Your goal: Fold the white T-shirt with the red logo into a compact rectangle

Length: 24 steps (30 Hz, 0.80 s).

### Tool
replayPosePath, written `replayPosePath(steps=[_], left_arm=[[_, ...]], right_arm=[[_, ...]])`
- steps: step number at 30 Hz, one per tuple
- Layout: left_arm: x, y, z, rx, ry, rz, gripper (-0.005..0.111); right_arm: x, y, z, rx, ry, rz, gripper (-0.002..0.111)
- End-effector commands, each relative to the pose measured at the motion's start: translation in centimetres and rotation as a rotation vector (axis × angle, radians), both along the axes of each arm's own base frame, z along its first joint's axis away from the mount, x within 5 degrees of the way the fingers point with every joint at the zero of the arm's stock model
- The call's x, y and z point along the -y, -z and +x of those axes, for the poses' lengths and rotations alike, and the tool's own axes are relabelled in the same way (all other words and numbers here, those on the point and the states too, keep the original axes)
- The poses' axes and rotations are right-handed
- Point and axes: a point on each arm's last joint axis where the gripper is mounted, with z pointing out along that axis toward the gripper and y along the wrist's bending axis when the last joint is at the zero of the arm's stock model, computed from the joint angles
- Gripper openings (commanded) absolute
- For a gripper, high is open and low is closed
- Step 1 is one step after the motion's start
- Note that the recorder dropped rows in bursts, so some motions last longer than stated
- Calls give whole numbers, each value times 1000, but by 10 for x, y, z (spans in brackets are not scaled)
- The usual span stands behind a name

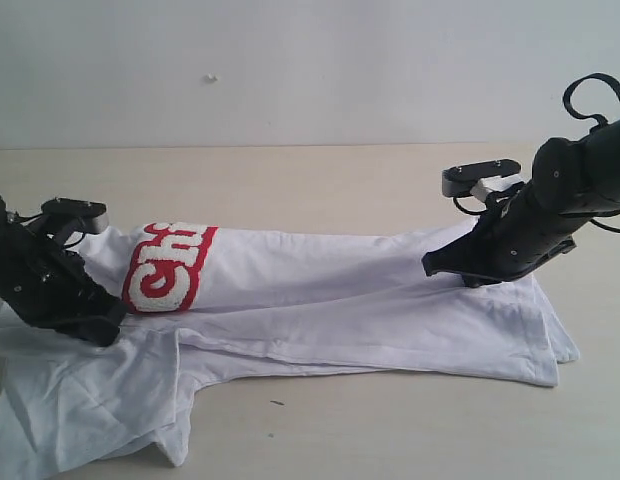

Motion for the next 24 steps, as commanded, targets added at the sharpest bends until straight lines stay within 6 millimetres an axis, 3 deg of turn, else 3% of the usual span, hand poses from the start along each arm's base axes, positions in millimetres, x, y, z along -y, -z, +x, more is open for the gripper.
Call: replayPosePath(steps=[1, 6, 9, 11, 16, 17, 24], left_arm=[[3, -24, 8, 45, 33, -11, 26], [-26, -63, 16, 191, -158, -9, 26], [-53, -75, 16, 222, -233, -3, 27], [-70, -76, 16, 228, -264, 19, 34], [-96, -63, 17, 230, -368, 29, 83], [-96, -60, 18, 222, -381, 27, 87], [-95, -30, 31, 122, -445, -15, 79]], right_arm=[[2, 6, 1, -7, -14, -13, 0], [2, 3, 1, -1, -14, -12, 0], [2, 0, 1, 7, -14, -12, 0], [2, -3, 1, 17, -14, -11, 0], [2, -14, 1, 46, -14, -10, 10], [2, -15, 1, 48, -14, -10, 12], [2, -15, 1, 45, -14, -10, 22]])
